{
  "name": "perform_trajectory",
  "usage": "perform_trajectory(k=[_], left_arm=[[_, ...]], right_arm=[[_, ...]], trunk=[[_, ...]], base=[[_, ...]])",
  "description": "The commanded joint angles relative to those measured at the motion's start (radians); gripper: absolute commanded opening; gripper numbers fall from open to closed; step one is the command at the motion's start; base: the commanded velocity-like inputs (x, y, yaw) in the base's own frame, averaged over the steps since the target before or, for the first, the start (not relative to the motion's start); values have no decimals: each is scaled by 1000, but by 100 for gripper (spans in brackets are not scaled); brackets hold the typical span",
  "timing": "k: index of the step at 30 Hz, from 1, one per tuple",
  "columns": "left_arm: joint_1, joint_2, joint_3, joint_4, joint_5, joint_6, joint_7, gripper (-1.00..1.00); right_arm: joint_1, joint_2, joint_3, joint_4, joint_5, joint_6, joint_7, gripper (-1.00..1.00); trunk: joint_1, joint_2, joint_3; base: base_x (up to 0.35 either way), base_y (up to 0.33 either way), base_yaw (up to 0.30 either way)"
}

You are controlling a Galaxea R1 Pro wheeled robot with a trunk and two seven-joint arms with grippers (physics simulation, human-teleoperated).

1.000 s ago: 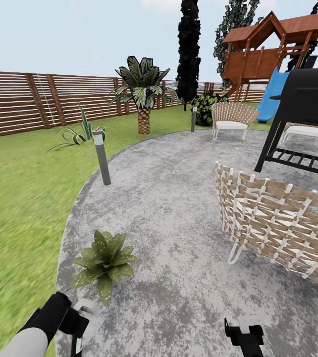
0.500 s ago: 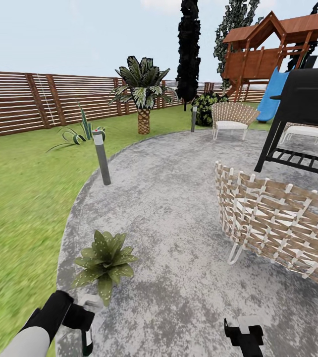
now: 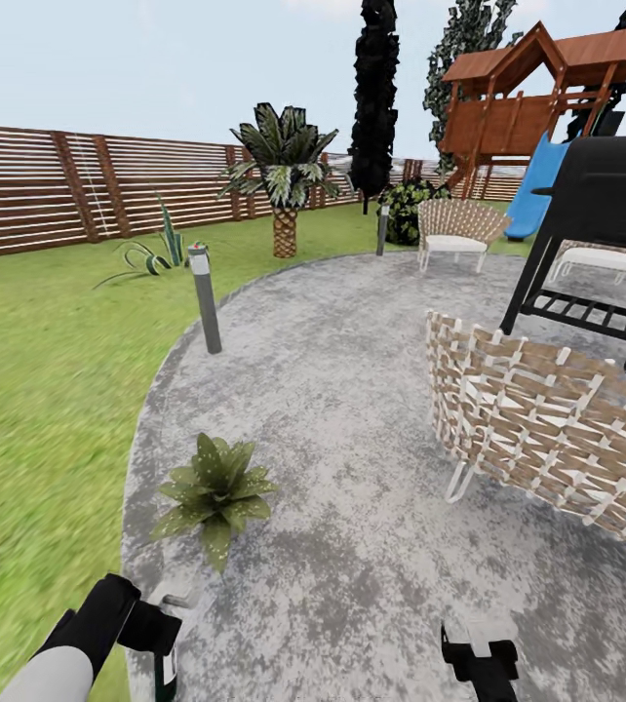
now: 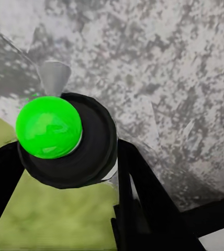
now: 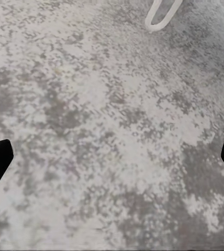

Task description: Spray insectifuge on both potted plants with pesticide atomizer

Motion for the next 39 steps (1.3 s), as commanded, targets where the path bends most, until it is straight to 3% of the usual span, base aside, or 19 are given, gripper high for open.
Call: perform_trajectory(k=[1,15,17,19,21,23,25,28,30,33,37,39], left_arm=[[-1,-1,7,-1,-8,3,-8,-100],[2,8,4,-1,-7,-26,-14,-100],[3,18,4,0,-11,-84,-16,-100],[2,49,3,7,-16,-183,-25,-100],[-1,84,-1,14,-24,-246,-66,-100],[-2,98,-51,13,-62,-348,-118,-100],[-2,102,-110,14,-107,-430,-187,-100],[-3,103,-159,15,-139,-537,-294,-100],[-5,102,-170,17,-156,-605,-326,-100],[-8,99,-176,17,-218,-648,-412,-100],[-7,92,-178,17,-237,-681,-439,-100],[-7,89,-208,18,-237,-686,-441,-100]], right_arm=[[-1,0,-5,2,11,-3,-6,100],[0,3,-4,-1,13,-2,0,100],[0,5,-2,-6,25,-3,3,100],[0,8,3,-32,72,-2,23,100],[0,17,5,-112,176,0,100,100],[0,33,5,-209,275,5,253,100],[0,49,6,-276,320,56,405,100],[-4,72,6,-317,335,125,583,100],[-13,93,6,-344,341,137,679,100],[-20,135,11,-403,345,145,831,100],[-22,147,82,-425,343,147,878,100],[-22,149,113,-427,342,148,882,100]], trunk=[[-1,0,-1],[-1,0,-1],[-1,0,-1],[-1,0,-1],[-1,0,-1],[-1,0,-1],[-1,0,-1],[-1,0,-1],[-1,0,-1],[-1,0,-1],[-1,0,-1],[-1,0,-1]], base=[[-324,85,0],[-325,117,0],[-325,108,0],[-325,105,0],[-325,104,0],[-325,103,0],[-325,103,0],[-215,98,0],[-159,95,0],[-68,43,0],[-5,3,0],[0,0,0]])
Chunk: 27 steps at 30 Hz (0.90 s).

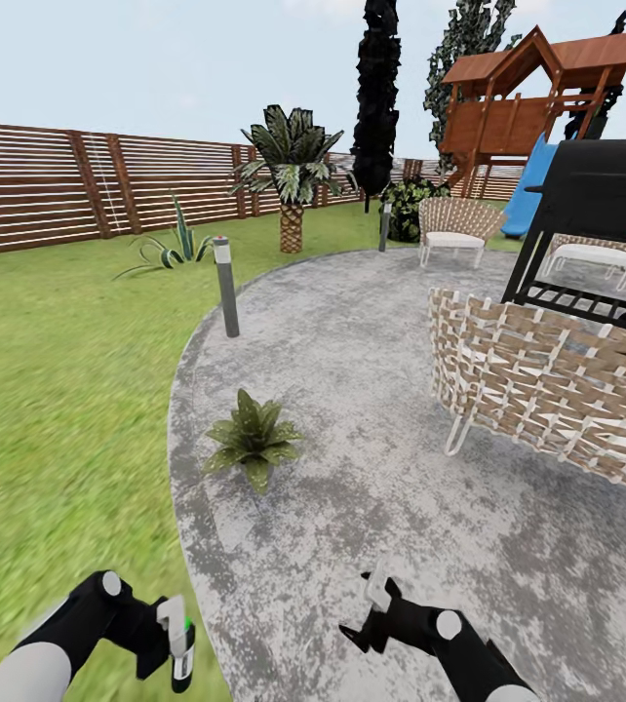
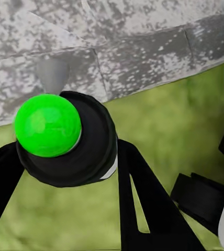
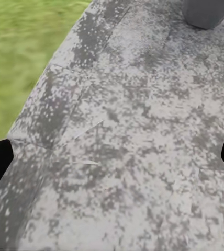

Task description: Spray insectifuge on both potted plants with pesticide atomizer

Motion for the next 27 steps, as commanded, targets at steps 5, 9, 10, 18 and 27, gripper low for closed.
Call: perform_trajectory(k=[5,9,10,18,27], left_arm=[[-1,-17,-87,0,-7,-6,-25,-100],[-1,-44,-92,0,-9,-2,-43,-100],[-1,-55,-93,0,-10,-1,-44,-100],[0,-108,-97,0,-10,-3,-44,-100],[1,-122,-169,0,-9,-14,-35,-100]], right_arm=[[-1,9,79,-2,8,-6,51,-100],[-1,22,94,-2,8,-8,73,-100],[-1,27,94,-2,8,-8,79,-100],[-1,59,97,1,10,-8,143,-100],[-1,73,218,-3,6,-7,209,-100]], trunk=[[0,0,-1],[0,0,-1],[0,0,-1],[0,0,-1],[0,0,-1]], base=[[0,0,0],[0,0,0],[0,0,0],[0,0,0],[0,0,0]])
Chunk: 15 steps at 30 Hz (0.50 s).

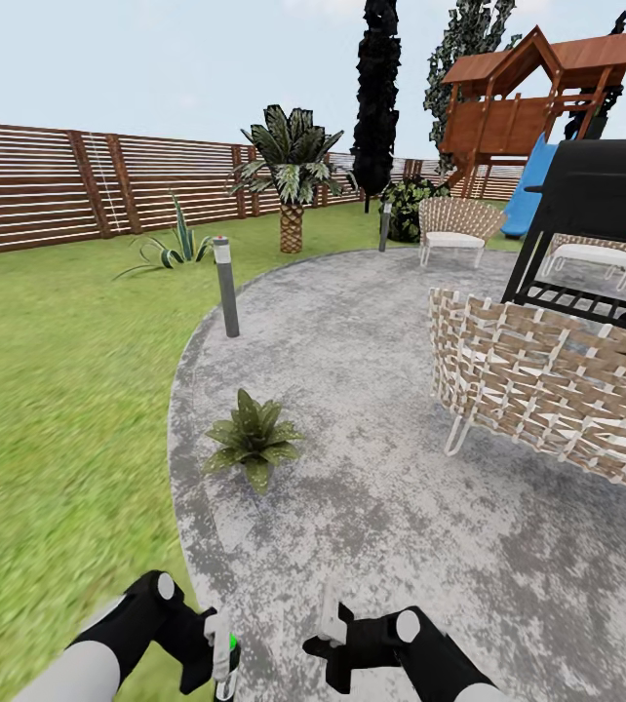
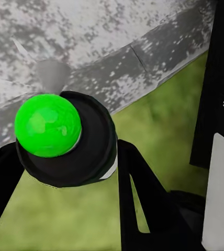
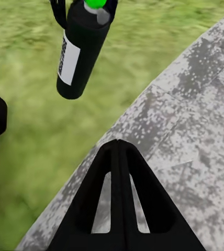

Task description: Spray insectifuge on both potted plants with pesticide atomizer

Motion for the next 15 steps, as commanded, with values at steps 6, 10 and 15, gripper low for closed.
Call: perform_trajectory(k=[6,10,15], left_arm=[[2,-13,-9,-1,-12,-10,-1,-100],[3,-14,-10,-1,-12,-10,-1,-100],[4,-39,-35,-1,-12,-10,-1,-100]], right_arm=[[0,8,-1,-5,5,-3,5,-100],[0,8,-1,-6,3,-3,4,-100],[0,8,-2,-35,3,-3,3,-100]], trunk=[[0,0,-1],[0,0,-1],[0,0,-1]], base=[[0,0,0],[0,0,0],[0,0,0]])
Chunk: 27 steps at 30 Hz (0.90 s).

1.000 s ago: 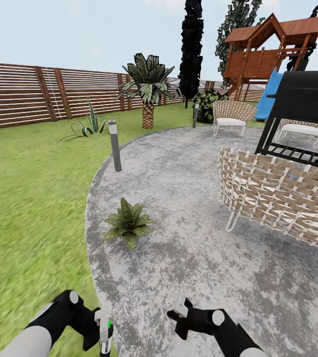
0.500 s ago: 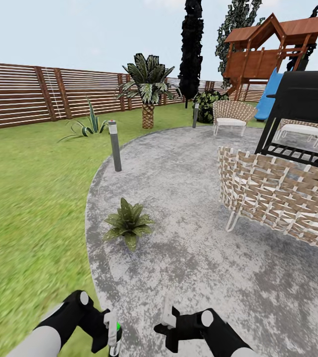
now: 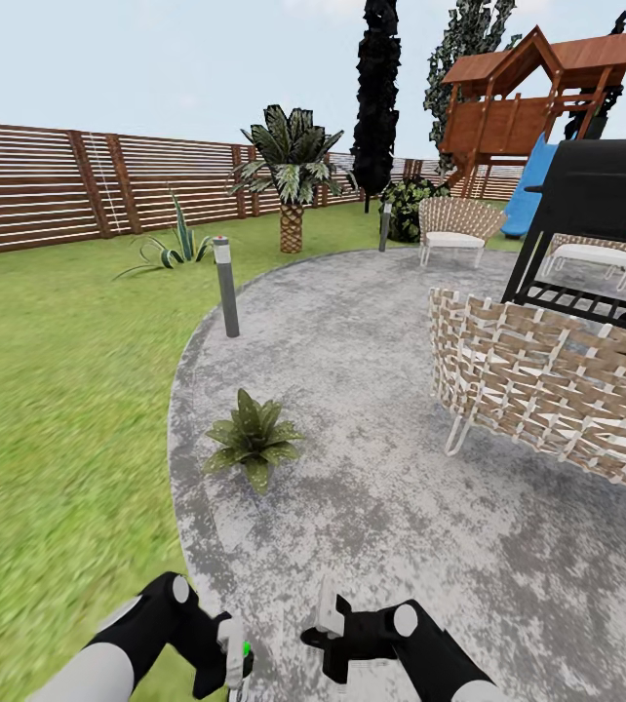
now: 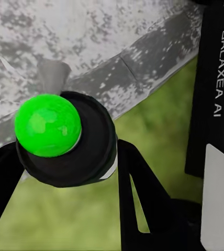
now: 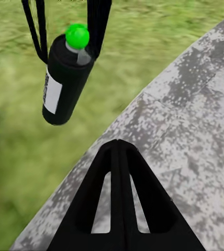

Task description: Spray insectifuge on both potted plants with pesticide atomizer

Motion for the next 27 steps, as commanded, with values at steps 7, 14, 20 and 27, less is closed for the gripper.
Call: perform_trajectory(k=[7,14,20,27], left_arm=[[0,-31,-96,-1,3,-4,22,-100],[0,-55,-97,-1,5,-1,97,-100],[0,-90,-100,0,5,4,109,-100],[0,-103,-100,0,4,8,131,-100]], right_arm=[[0,1,-4,-5,6,-4,4,-100],[0,1,-5,-5,6,-3,4,-100],[0,1,-5,-5,6,-4,4,-100],[0,1,-5,-5,6,-5,4,-100]], trunk=[[0,0,-1],[0,0,-1],[0,0,-1],[0,0,-1]], base=[[0,0,0],[0,0,0],[0,0,0],[0,0,0]])
